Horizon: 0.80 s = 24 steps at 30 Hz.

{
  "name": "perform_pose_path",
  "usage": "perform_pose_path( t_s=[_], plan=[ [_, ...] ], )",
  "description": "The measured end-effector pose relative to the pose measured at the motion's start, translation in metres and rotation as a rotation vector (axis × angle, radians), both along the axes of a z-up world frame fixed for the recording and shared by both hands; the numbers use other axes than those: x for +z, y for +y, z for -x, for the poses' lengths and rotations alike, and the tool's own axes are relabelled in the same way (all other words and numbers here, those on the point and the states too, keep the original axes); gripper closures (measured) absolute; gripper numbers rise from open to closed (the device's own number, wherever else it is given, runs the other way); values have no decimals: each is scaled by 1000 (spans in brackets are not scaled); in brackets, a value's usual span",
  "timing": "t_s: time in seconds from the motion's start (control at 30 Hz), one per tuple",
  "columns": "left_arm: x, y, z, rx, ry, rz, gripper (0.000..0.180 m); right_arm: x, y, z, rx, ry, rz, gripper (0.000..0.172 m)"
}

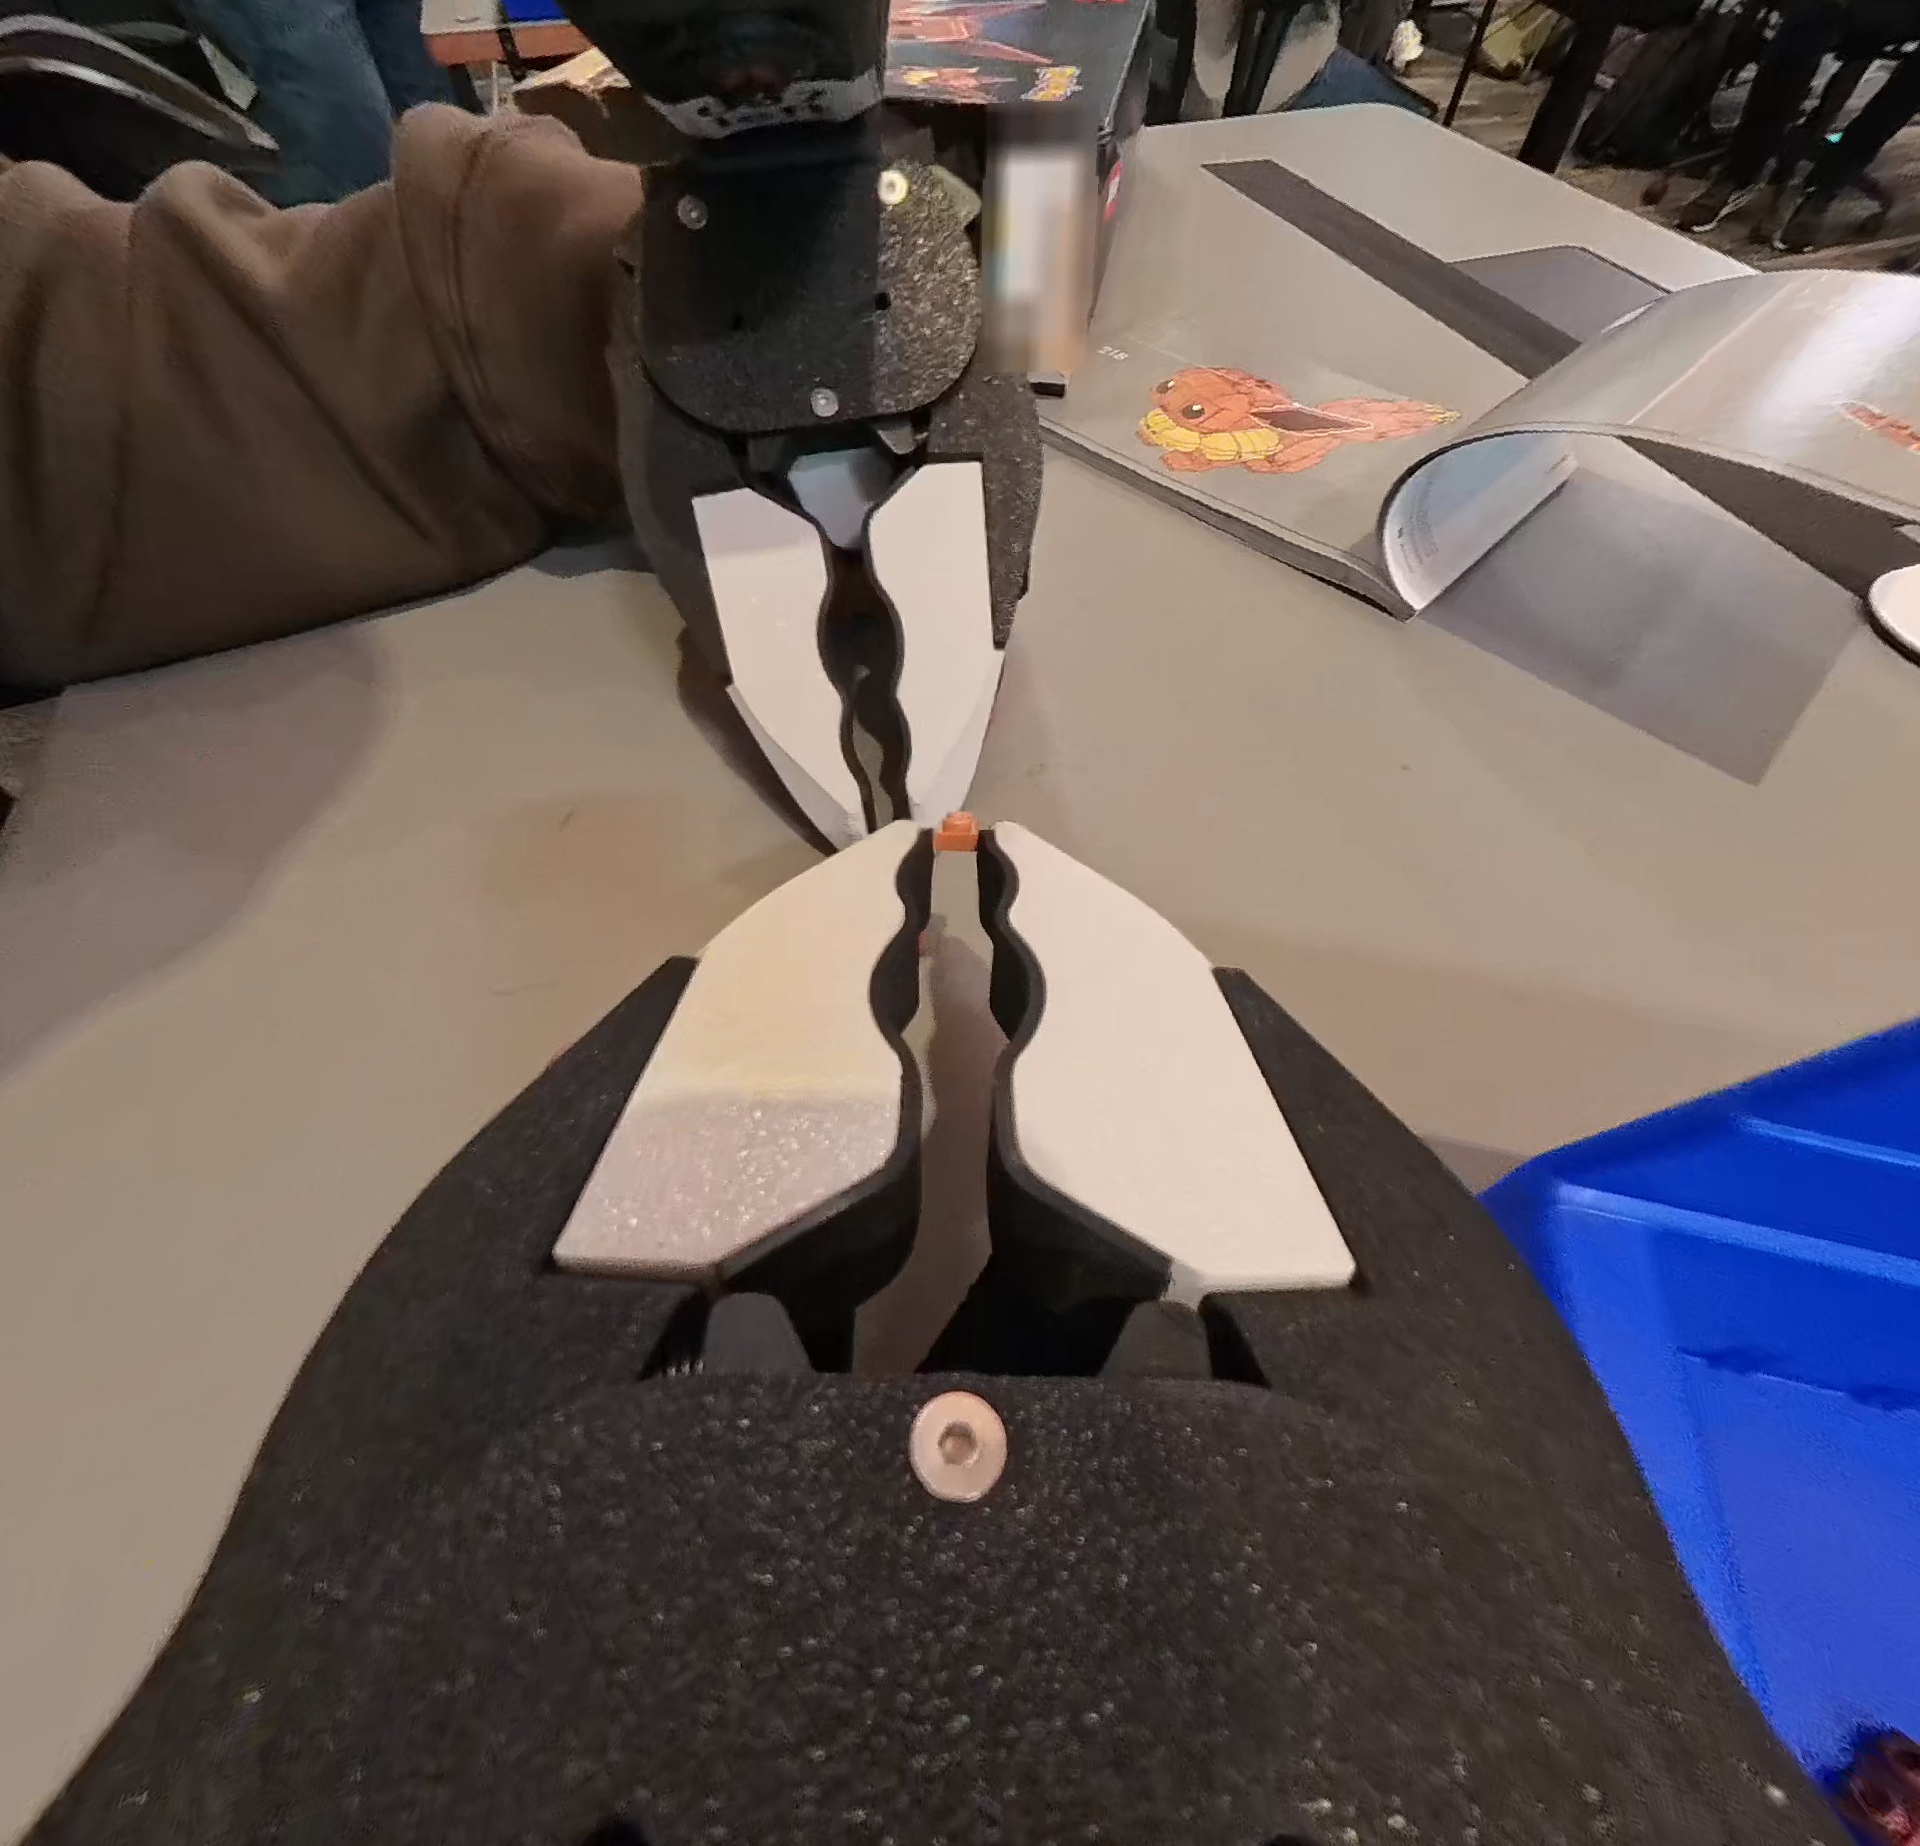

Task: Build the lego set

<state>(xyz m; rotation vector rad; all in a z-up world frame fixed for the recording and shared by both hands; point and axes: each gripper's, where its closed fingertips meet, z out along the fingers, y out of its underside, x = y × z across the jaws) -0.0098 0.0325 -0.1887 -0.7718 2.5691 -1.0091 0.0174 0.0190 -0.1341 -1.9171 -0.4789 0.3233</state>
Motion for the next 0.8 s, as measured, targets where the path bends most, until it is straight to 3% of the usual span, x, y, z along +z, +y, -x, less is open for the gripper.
perform_pose_path(
  t_s=[0.03,0.27,0.53,0.8],
  plan=[
    [0,-1,-1,-7,-7,-5,173,-1,-1,2,12,-7,2,164],
    [6,-12,-11,-18,-69,51,173,-8,-5,9,76,-42,32,164],
    [31,-16,-16,-18,-160,184,173,-13,-5,8,77,-44,68,164],
    [32,-18,-17,-19,-168,207,173,-14,-5,7,74,-47,79,164]
  ],
)
